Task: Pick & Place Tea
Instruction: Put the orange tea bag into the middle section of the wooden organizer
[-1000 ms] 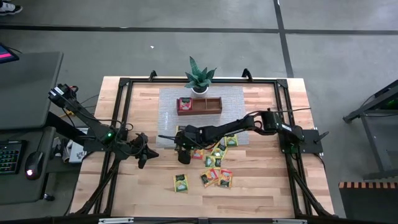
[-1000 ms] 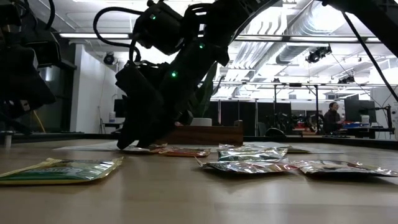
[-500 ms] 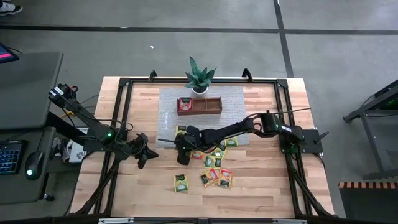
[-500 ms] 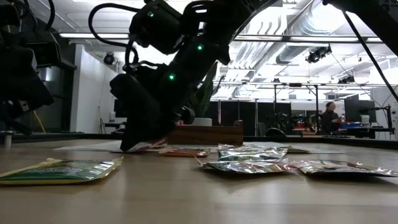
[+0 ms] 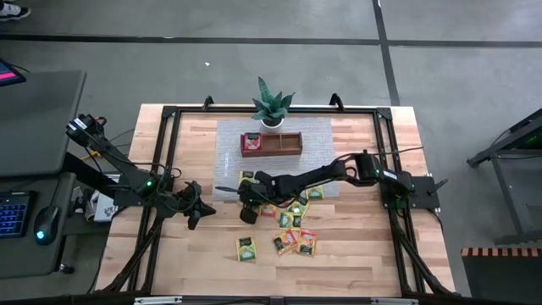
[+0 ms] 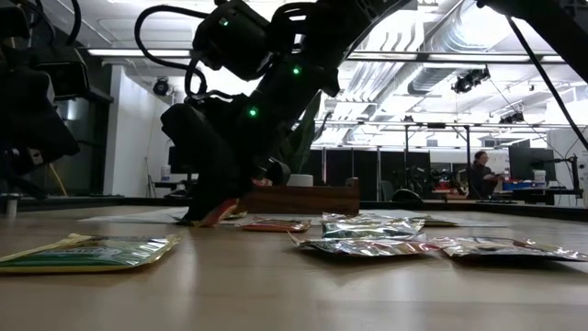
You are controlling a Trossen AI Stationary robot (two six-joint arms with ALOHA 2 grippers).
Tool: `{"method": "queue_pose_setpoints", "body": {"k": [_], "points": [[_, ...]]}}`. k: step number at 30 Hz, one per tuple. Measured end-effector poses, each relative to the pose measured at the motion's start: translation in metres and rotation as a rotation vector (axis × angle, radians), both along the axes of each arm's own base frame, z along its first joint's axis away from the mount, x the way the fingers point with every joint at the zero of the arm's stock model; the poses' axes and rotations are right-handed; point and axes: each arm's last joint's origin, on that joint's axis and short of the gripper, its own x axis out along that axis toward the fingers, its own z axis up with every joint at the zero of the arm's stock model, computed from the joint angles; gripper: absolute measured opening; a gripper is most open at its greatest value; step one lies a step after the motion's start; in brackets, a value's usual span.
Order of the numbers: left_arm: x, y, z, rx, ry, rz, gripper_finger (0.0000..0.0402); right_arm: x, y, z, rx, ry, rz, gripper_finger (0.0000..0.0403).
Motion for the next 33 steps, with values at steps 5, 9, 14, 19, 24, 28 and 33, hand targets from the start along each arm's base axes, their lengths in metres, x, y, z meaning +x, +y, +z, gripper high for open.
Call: {"method": "queue_pose_setpoints", "body": {"k": [5, 9, 14, 19, 24, 28, 33], "points": [[0.000, 0.000, 0.000, 0.000, 0.000, 0.000, 0.0000, -0.002, -0.001, 0.017, -0.032, -0.037, -0.053, 0.0006], [0.001, 0.000, 0.001, 0.000, -0.015, 0.015, 0.0000, -0.003, -0.001, 0.038, -0.056, -0.093, -0.075, 0.0004], [0.003, 0.000, 0.006, -0.011, -0.075, 0.063, 0.0000, -0.006, 0.005, 0.068, -0.115, -0.175, -0.110, 0.0002], [0.006, 0.000, 0.014, -0.028, -0.176, 0.153, 0.0000, -0.012, 0.018, 0.099, -0.224, -0.268, -0.150, 0.0001], [0.010, 0.001, 0.028, -0.007, -0.316, 0.239, 0.0000, -0.023, 0.032, 0.129, -0.343, -0.340, -0.204, 0.0001], [0.011, 0.001, 0.039, 0.044, -0.412, 0.272, 0.0000, -0.030, 0.038, 0.151, -0.382, -0.389, -0.210, 0.0001], [0.012, 0.001, 0.051, 0.143, -0.501, 0.236, 0.0003, -0.031, 0.046, 0.164, -0.416, -0.454, -0.184, 0.0000]]}}
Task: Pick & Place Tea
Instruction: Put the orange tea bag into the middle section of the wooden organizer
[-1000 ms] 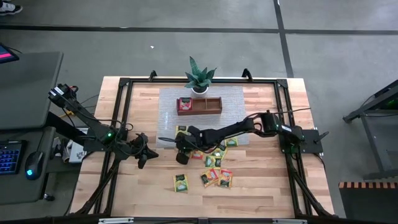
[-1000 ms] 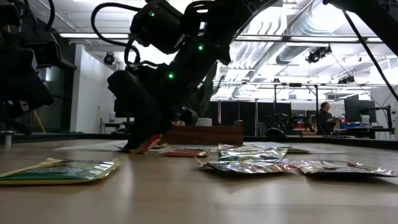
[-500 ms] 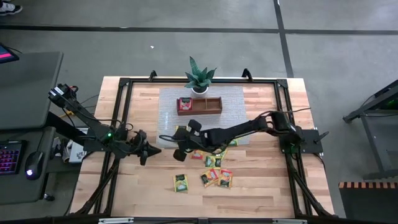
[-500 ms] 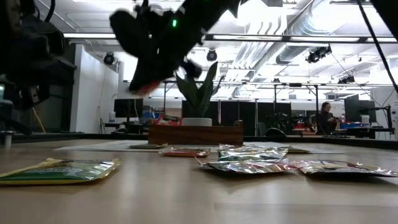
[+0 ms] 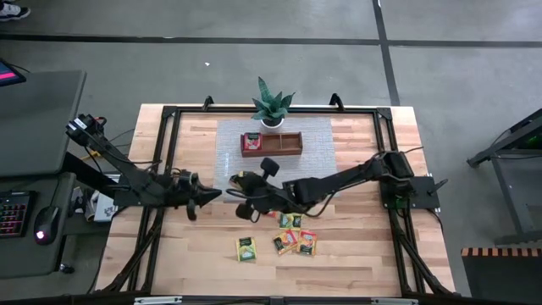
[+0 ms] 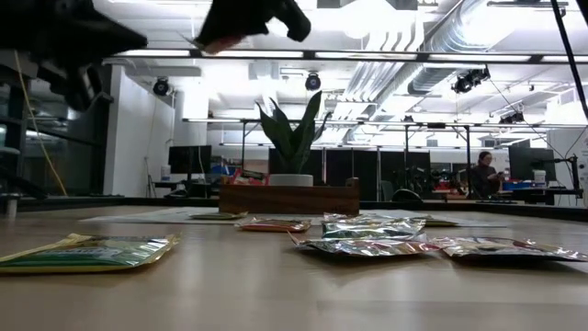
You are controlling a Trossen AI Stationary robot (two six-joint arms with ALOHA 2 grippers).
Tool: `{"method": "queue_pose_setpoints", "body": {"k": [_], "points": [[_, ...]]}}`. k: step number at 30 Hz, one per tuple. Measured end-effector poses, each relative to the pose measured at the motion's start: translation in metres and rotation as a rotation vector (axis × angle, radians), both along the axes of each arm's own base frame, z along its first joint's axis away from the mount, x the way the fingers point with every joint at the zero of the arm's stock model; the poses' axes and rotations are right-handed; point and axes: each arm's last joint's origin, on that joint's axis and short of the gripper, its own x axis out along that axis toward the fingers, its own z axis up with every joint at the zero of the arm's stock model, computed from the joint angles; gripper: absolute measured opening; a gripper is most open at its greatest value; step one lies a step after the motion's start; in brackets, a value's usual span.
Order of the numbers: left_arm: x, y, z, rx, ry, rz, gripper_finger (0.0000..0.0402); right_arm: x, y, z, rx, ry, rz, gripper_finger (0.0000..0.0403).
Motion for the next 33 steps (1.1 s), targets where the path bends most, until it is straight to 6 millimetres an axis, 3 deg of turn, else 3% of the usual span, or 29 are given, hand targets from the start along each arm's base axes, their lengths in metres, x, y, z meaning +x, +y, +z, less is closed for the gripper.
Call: {"method": "queue_pose_setpoints", "body": {"k": [7, 19, 33], "points": [[0.000, -0.002, 0.012, 0.223, -0.066, -0.064, 0.0041, 0.002, 0.005, 0.006, 0.003, -0.060, 0.030, 0.0000], [0.002, -0.001, 0.025, 0.274, -0.065, 0.034, 0.0197, 0.005, 0.007, 0.014, -0.004, -0.121, 0.084, 0.0000], [0.002, -0.001, 0.025, 0.244, -0.073, 0.044, 0.0211, 0.006, 0.007, 0.015, -0.001, -0.125, 0.107, 0.0000]]}}
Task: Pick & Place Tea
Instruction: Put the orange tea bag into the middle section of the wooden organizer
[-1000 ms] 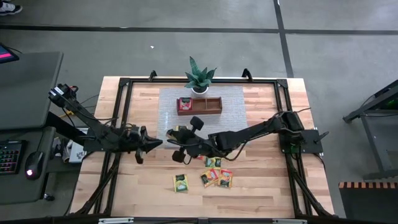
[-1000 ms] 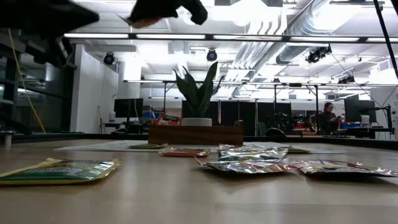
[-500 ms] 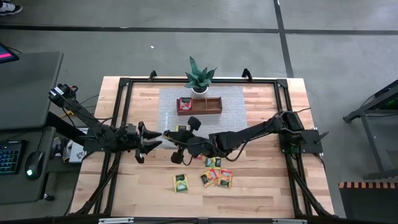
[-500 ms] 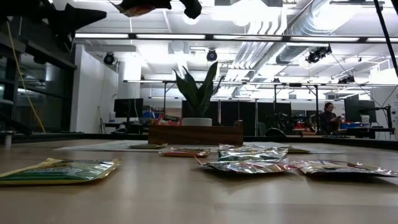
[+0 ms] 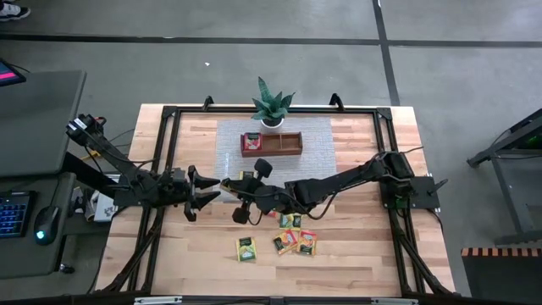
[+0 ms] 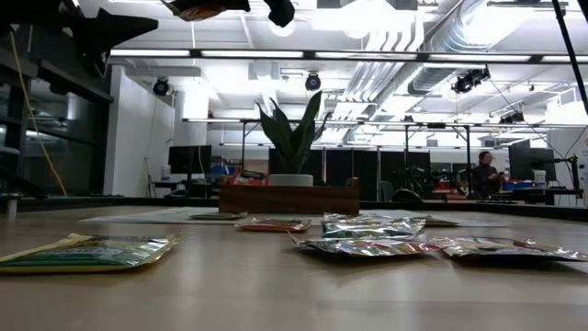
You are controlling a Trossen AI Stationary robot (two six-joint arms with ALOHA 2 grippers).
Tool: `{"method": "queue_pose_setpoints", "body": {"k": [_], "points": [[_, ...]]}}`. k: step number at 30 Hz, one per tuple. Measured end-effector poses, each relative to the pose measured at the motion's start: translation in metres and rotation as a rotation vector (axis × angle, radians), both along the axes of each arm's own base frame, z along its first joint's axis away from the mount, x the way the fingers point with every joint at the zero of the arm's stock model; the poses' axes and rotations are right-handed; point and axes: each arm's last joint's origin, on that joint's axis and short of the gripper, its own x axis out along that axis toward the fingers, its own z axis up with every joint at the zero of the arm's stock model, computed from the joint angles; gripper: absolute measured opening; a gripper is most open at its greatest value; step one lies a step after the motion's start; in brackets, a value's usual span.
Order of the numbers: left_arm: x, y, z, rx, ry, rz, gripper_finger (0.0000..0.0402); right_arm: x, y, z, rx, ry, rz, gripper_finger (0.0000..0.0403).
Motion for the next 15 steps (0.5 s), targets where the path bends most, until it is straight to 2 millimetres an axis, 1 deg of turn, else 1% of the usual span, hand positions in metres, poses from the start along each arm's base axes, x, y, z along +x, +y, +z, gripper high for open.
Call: {"method": "queue_pose_setpoints", "body": {"k": [4, 8, 15], "points": [[0.002, 0.002, 0.000, -0.002, 0.000, 0.011, 0.0211, 0.000, 0.000, 0.000, -0.012, 0.005, 0.003, 0.0000], [0.008, 0.010, -0.001, -0.040, -0.010, 0.019, 0.0211, 0.000, 0.000, 0.000, -0.018, 0.007, -0.004, 0.0000], [0.015, 0.018, 0.000, -0.064, -0.029, -0.036, 0.0211, 0.000, -0.001, 0.000, -0.020, 0.008, -0.007, 0.0000]]}}
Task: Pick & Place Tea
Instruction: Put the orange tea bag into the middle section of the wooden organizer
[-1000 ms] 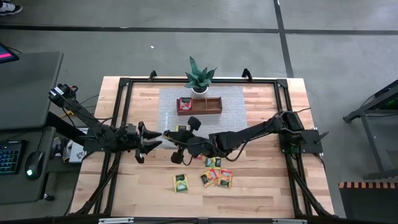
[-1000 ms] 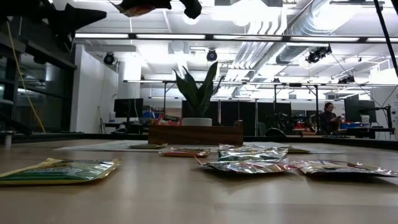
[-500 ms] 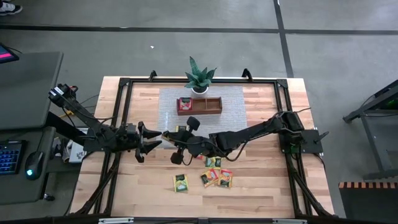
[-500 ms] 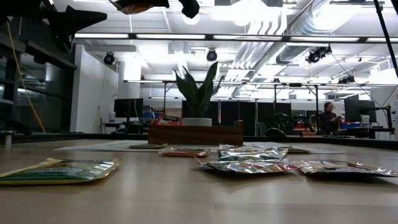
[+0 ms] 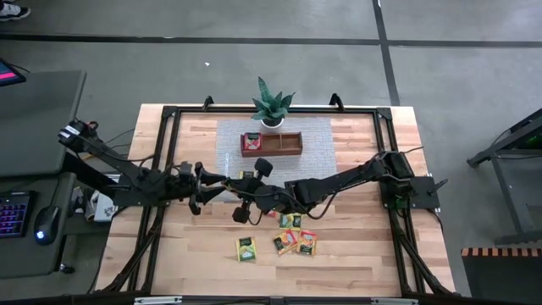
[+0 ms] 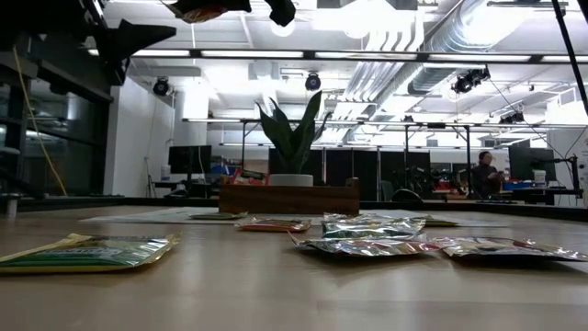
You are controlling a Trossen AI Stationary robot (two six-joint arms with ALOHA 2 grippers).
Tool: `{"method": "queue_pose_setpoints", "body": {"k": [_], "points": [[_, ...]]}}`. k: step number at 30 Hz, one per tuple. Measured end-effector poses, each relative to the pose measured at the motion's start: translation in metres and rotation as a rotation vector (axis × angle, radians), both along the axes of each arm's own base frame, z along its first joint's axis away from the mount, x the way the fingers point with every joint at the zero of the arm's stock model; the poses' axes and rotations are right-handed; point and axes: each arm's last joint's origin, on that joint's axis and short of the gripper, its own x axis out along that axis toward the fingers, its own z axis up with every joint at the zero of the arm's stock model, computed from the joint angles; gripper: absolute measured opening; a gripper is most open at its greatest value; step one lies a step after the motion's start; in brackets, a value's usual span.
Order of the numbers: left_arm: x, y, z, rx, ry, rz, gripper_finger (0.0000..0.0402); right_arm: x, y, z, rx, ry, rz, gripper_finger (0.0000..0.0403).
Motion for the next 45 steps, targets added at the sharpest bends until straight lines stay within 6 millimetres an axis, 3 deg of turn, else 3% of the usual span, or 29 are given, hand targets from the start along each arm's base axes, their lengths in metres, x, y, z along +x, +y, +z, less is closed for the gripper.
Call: {"method": "queue_pose_setpoints", "body": {"k": [10, 25, 35, 43, 45], "points": [[0.001, 0.000, 0.004, -0.018, -0.030, -0.064, 0.0211, 0.002, -0.011, -0.001, 0.004, 0.008, -0.007, 0.0000], [0.001, 0.003, 0.004, -0.034, -0.020, 0.047, 0.0203, 0.004, -0.017, -0.001, 0.016, 0.011, 0.020, 0.0000], [0.001, 0.003, 0.002, -0.055, -0.011, 0.056, 0.0118, 0.004, -0.017, -0.001, 0.010, 0.011, 0.020, 0.0000], [0.001, 0.003, 0.000, -0.067, 0.003, 0.059, 0.0013, 0.005, -0.017, 0.001, 0.013, -0.001, 0.022, 0.0000], [0.001, 0.003, 0.000, -0.066, 0.003, 0.061, 0.0007, 0.005, -0.017, 0.001, 0.013, -0.002, 0.022, 0.0000]]}}
